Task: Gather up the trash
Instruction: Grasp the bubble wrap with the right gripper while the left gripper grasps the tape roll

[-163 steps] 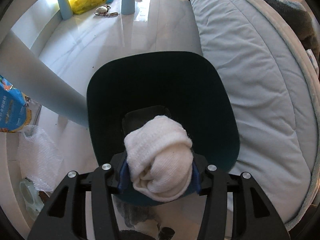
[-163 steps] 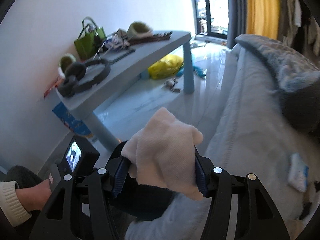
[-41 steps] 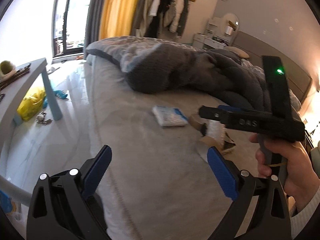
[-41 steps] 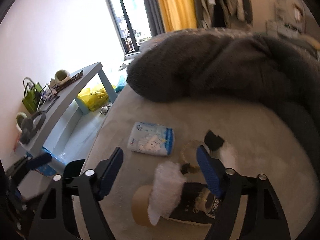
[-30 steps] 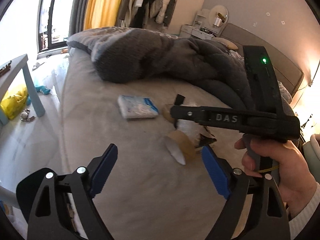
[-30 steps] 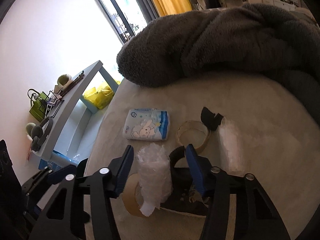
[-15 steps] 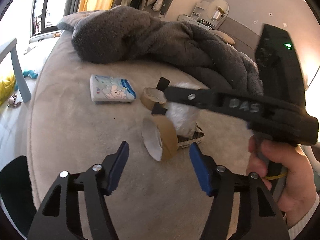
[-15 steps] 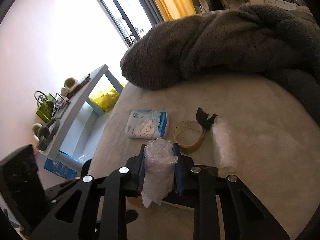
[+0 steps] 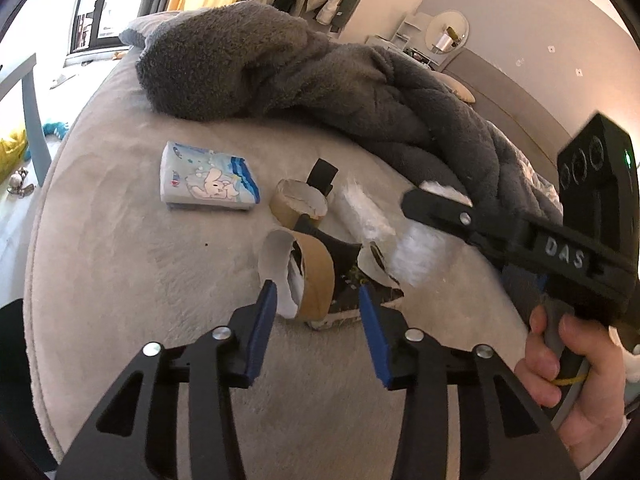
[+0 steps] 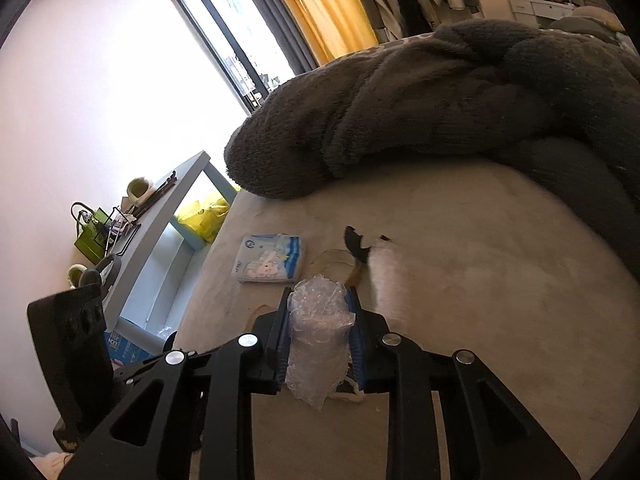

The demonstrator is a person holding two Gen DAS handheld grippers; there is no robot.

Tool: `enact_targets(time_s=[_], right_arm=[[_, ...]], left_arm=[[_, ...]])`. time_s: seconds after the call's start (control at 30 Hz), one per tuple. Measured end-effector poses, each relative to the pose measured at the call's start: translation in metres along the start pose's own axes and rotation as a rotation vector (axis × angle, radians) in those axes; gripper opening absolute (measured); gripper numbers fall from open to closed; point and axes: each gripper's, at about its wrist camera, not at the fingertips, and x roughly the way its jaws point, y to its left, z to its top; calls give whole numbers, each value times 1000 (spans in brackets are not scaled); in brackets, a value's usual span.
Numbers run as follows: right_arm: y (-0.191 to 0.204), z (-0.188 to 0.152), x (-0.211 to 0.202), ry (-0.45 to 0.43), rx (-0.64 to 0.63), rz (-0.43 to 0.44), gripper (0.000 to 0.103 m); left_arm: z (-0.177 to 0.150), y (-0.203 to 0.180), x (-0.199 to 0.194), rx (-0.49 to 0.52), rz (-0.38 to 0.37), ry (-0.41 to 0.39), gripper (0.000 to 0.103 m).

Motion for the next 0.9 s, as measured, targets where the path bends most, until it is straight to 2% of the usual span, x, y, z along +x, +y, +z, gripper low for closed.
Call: enact_targets(time_s=[0.13,0.23,0.3,0.33,0.6,0.9], right_arm=[[-7,-4,-4,4,-2,-12,25],[-13,-5,-7,6,1,-20,25],[-15,-5,-9,4,4,-24,25],[-15,-5,-10,2,5,-26,25],[0,-2,-6,1,-20,-19,25],[40,5,22,29,-72,-7,25]], left_arm=[[1,1,6,-30,-24,9,32],[1,0,9,-28,-21,15,13],[1,0,7,-23,-18,10,11],[2,0,6,-17,-17,6,5],[7,12,-16,38,51,-16,4],[8,55,-44,46,176,-17,4]])
